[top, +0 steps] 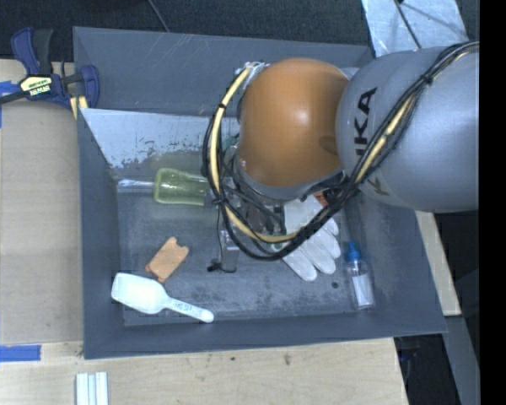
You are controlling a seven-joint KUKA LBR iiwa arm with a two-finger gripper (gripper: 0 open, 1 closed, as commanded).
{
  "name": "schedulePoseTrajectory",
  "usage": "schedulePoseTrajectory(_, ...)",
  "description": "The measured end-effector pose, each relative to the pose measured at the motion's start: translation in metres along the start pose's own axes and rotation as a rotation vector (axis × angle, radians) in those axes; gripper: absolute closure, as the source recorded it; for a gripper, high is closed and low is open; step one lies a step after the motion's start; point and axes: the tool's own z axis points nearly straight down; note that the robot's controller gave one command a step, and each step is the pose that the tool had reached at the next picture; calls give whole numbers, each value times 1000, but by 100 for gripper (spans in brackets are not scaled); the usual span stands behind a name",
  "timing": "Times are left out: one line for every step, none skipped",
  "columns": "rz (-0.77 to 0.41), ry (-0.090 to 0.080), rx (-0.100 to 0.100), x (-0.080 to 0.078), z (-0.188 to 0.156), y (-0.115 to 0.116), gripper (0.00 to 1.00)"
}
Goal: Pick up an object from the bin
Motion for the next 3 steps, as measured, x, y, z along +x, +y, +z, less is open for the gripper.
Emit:
schedulePoseTrajectory(3, -8, -2, -2, -5, -1, 0)
schedulePoseTrajectory(-58, -15, -3, -9, 39, 8, 0)
schedulePoseTrajectory(-88, -10, -2, -3, 104, 33, 0)
